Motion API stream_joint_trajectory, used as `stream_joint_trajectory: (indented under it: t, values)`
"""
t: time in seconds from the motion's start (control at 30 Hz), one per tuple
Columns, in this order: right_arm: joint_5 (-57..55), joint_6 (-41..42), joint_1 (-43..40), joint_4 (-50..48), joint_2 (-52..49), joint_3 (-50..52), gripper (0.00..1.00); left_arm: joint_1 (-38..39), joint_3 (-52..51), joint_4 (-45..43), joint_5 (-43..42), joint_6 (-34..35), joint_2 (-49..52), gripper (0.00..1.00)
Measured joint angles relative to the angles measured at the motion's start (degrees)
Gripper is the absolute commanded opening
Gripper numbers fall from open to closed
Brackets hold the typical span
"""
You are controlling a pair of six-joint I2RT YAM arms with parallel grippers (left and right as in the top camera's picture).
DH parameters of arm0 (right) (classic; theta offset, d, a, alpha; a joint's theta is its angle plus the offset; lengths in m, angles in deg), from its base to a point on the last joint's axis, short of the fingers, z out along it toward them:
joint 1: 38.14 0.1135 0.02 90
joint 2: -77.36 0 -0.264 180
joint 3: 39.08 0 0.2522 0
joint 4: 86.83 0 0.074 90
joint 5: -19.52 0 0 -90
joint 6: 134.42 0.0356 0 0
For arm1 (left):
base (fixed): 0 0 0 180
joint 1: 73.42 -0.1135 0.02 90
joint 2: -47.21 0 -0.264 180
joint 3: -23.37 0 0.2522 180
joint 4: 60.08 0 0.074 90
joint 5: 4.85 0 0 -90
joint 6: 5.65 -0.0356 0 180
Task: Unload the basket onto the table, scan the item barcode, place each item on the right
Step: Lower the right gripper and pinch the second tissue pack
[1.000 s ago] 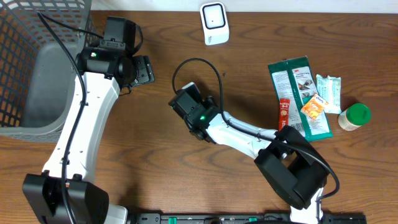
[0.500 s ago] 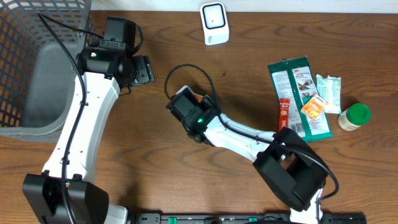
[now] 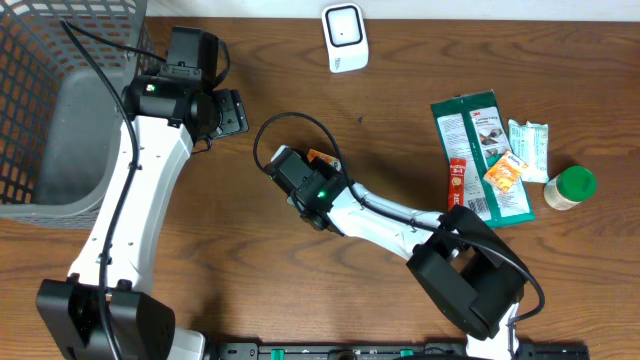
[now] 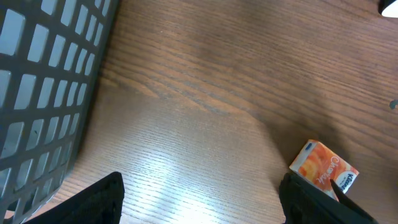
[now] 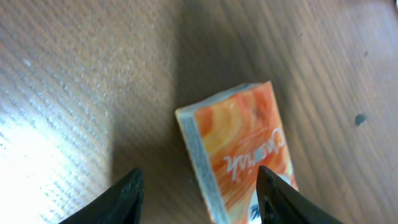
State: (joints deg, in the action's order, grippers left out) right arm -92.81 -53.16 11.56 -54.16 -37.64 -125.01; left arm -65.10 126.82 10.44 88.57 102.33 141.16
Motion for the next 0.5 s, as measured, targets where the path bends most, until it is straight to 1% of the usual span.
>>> stream_joint_trajectory:
  t: [0.1, 0.27, 0.5]
  values:
    - [0.1, -3.0, -0.3, -1.2, 0.0, 0.0, 0.51, 0.0, 0.0, 0.0, 0.0, 0.0, 0.0, 0.8]
    - [0.3, -7.2, -0.6, -0.7, 0.0, 0.0, 0.5, 0.0, 0.0, 0.0, 0.0, 0.0, 0.0, 0.8]
    - [0.5, -8.7, -2.7, -0.3, 0.0, 0.0, 0.5, 0.0, 0.0, 0.0, 0.0, 0.0, 0.0, 0.8]
